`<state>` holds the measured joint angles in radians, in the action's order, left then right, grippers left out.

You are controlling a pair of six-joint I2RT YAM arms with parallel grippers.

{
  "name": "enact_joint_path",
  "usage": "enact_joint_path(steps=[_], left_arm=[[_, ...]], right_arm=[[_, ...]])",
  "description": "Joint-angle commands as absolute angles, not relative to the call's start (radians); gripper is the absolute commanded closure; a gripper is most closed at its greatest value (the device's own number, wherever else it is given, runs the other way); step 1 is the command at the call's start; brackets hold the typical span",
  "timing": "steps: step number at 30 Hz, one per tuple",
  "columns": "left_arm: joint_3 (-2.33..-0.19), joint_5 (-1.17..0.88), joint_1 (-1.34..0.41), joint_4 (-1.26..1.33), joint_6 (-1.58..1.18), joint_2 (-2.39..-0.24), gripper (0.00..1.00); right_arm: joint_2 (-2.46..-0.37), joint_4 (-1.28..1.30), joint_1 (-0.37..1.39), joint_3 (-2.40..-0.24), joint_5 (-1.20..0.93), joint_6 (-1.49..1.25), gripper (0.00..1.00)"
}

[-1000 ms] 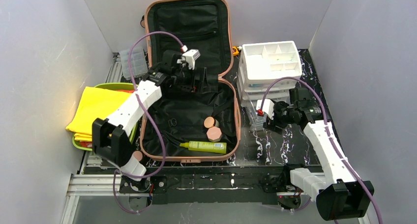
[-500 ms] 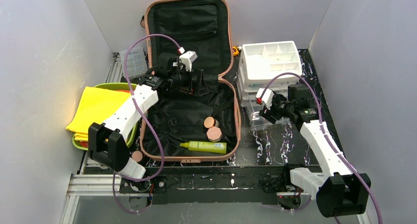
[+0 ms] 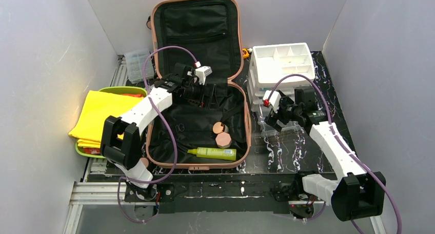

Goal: Open, take out, and arrange the luggage
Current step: Pick up the makeup from the opened luggage.

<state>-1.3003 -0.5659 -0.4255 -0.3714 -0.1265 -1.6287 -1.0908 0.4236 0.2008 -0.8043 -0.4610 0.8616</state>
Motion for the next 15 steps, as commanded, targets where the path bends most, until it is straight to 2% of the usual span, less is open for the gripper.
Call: enact_joint_path(steps=[1, 7, 15], left_arm=[[-1.285, -0.558, -0.470, -0.438, -0.015, -1.631, 0.02], [-1.206, -0.469, -0.546, -0.429, 0.064, -1.641, 0.02], [-1.188, -0.356, -0.616, -0.375, 0.073, -1.714, 0.02]], right_arm=[[-1.040, 0.520, 0.206, -0.901, -0.560, 0.865, 0.02], [-0.976, 0.646, 0.203, -0.955, -0.647, 0.929, 0.02], [-0.926, 0.622, 0.175, -0.913, -0.605, 0.950, 0.02]])
